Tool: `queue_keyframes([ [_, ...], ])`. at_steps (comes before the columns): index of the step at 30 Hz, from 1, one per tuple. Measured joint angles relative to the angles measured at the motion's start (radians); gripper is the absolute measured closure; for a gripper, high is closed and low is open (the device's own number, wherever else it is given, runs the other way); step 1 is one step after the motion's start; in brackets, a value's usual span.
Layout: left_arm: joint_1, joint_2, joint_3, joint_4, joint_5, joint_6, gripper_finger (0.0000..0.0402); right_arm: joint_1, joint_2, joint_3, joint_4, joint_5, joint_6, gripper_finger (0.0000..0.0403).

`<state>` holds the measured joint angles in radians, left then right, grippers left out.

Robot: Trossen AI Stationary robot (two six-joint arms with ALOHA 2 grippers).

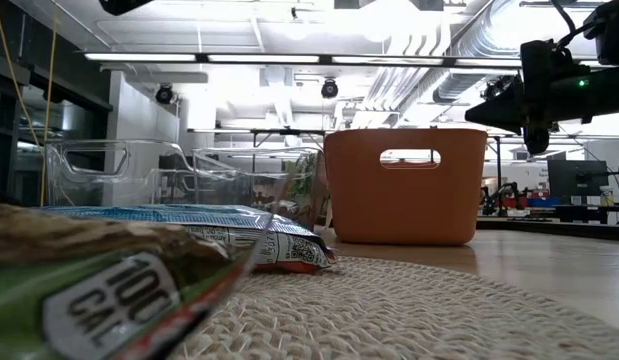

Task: Pick and place Granola Bars by type
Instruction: Put the bottom red granola bar into the left transparent bin

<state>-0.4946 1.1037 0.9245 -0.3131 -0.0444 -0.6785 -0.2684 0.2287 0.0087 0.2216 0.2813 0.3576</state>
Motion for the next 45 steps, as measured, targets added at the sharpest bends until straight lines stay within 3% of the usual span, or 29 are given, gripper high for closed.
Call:
queue_keyframes([
  [7, -0.054, 0.151, 0.0, 0.179, -0.001, 0.051, 0.0195, 0.0, 0.0, 0.0, 0.0, 0.0, 0.0, 0.0402],
  [13, -0.088, 0.27, 0.058, 0.193, -0.004, 0.153, 0.0195, 0.0, 0.0, 0.0, 0.0, 0.0, 0.0, 0.0402],
  [25, -0.142, 0.494, 0.387, -0.238, -0.172, 0.44, 0.0195, 0.0, 0.0, 0.0, 0.0, 0.0, 0.0, 0.0402],
  [30, -0.165, 0.572, 0.448, -0.263, -0.172, 0.486, 0.0195, 0.0, 0.0, 0.0, -0.001, 0.0, 0.0, 0.0402],
  [45, -0.247, 0.722, 0.452, -0.246, -0.219, 0.512, 0.0195, 0.0, 0.0, 0.0, -0.001, 0.0, 0.0, 0.0402],
])
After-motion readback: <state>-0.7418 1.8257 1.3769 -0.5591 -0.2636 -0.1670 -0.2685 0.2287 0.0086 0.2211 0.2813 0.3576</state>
